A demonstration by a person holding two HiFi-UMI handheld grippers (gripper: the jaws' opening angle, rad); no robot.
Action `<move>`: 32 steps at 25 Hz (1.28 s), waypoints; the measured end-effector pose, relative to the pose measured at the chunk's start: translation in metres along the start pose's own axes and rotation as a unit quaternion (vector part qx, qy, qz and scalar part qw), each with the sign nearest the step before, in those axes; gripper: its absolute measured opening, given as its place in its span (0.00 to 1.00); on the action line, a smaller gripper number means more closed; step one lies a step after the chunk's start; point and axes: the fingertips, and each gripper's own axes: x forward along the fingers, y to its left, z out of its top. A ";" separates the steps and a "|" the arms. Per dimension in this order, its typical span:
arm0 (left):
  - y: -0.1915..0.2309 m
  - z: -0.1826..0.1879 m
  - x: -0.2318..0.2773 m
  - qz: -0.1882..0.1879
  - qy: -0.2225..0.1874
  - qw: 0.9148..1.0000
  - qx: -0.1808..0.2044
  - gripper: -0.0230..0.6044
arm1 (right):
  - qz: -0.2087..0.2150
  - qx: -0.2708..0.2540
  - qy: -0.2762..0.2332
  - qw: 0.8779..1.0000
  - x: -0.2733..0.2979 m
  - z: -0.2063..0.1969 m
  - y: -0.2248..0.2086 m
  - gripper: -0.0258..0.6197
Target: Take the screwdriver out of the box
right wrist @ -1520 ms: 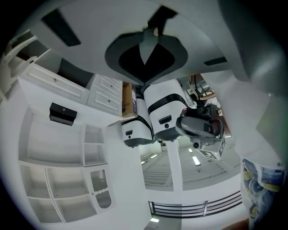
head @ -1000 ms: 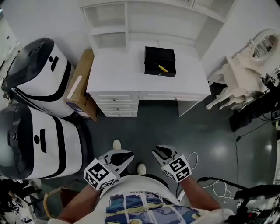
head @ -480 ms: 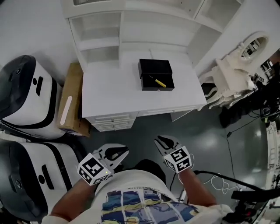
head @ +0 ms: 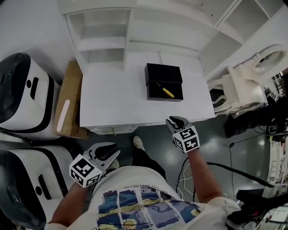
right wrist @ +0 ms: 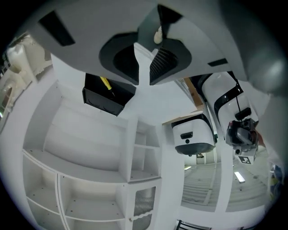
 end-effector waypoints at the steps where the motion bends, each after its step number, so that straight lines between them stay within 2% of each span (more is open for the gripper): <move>1: 0.007 0.007 0.006 0.011 -0.002 1.000 -0.002 0.15 | 0.001 -0.007 0.004 1.000 0.012 0.003 -0.017 0.18; 6: 0.033 0.059 0.046 0.060 -0.028 0.998 -0.005 0.15 | 0.021 -0.041 0.026 0.999 0.069 0.014 -0.094 0.18; 10: 0.046 0.087 0.081 0.088 -0.036 0.996 -0.004 0.15 | 0.049 -0.085 0.050 0.994 0.112 0.013 -0.129 0.19; 13: 0.049 0.098 0.098 0.113 -0.034 0.993 -0.005 0.14 | 0.082 -0.109 0.074 0.988 0.141 0.007 -0.139 0.22; 16: 0.052 0.107 0.109 0.136 -0.039 0.990 -0.013 0.07 | 0.105 -0.125 0.101 0.981 0.165 -0.004 -0.149 0.24; 19: 0.050 0.105 0.112 0.156 -0.032 0.987 -0.023 0.06 | 0.131 -0.141 0.125 0.973 0.189 -0.017 -0.149 0.25; 25: 0.052 0.104 0.116 0.181 -0.022 0.983 -0.029 0.06 | 0.146 -0.159 0.172 0.961 0.212 -0.032 -0.153 0.28; 32: 0.056 0.107 0.115 0.201 -0.020 0.979 -0.036 0.06 | 0.159 -0.152 0.210 0.953 0.232 -0.047 -0.157 0.29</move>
